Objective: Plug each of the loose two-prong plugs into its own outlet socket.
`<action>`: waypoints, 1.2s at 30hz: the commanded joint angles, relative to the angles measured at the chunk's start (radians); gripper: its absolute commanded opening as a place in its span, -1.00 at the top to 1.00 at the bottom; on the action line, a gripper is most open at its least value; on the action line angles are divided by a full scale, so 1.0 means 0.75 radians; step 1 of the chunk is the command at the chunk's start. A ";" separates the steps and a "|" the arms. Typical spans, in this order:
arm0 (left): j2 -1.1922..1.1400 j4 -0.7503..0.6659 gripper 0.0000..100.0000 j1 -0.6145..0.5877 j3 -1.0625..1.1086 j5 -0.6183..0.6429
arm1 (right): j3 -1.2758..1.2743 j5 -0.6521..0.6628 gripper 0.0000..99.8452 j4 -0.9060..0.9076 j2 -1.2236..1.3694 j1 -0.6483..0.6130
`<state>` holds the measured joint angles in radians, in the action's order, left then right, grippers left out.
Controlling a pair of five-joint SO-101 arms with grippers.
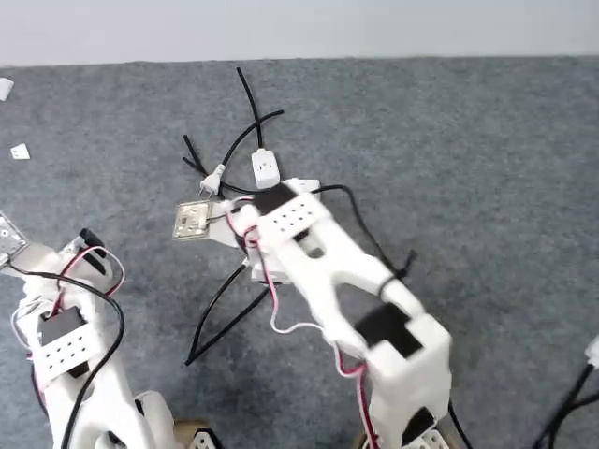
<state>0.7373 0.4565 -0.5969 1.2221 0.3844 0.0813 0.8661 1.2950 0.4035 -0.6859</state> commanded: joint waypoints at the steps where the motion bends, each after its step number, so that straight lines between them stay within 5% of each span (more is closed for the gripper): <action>1: -0.004 -0.051 0.63 -0.006 -0.009 0.016 | 0.170 -0.023 0.67 0.019 0.034 -0.028; 5: -0.004 -0.059 0.63 -0.006 -0.001 0.016 | 0.231 -0.020 0.79 0.019 0.052 -0.056; 36: -0.002 -0.055 0.63 0.014 0.003 0.008 | 0.235 0.068 0.72 0.128 0.197 -0.244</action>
<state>0.7373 0.4457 -0.5923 1.2329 0.3874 0.2578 0.9060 1.3763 0.6153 -0.8255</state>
